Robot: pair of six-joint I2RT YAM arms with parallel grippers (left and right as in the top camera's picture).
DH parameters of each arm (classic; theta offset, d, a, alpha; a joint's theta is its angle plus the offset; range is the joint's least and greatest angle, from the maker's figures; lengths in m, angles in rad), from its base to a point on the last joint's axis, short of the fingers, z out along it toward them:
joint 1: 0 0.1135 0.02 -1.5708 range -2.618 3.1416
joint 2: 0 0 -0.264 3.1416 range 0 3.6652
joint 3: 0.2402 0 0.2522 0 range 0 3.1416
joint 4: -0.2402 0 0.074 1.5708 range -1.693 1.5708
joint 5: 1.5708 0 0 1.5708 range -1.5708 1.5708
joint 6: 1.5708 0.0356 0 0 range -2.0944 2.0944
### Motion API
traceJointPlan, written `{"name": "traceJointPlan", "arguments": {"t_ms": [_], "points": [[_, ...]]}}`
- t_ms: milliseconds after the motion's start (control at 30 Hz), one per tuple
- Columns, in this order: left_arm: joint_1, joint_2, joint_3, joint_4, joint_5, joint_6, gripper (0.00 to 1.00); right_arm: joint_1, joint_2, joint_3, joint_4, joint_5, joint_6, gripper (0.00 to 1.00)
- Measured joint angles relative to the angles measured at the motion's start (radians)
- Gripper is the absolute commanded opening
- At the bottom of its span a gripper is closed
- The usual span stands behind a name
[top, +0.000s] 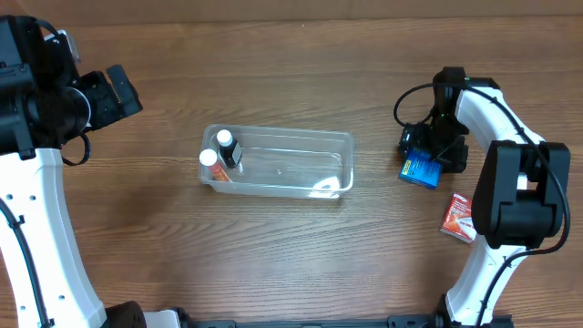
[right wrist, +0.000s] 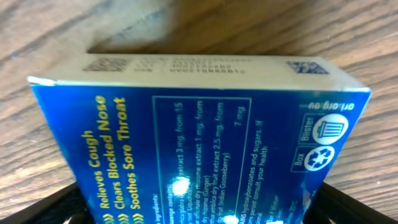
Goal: Pack container
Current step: 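Lower the right gripper onto the blue box and grasp it, then carry the blue box into the container's right half and lower it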
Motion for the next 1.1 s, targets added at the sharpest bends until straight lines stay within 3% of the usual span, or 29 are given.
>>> {"name": "traceJointPlan", "arguments": {"t_ms": [267,767,1100], "points": [[0.0,0.0,0.0,0.0,0.0,0.0,1.0,0.0,0.0,-0.002,0.0,0.0,0.001,0.79],[0.0,0.0,0.0,0.0,0.0,0.0,1.0,0.0,0.0,0.001,-0.021,-0.002,0.001,0.64],[0.0,0.0,0.0,0.002,0.0,0.0,1.0,0.008,-0.035,0.101,-0.183,-0.035,0.0,0.64]]}}
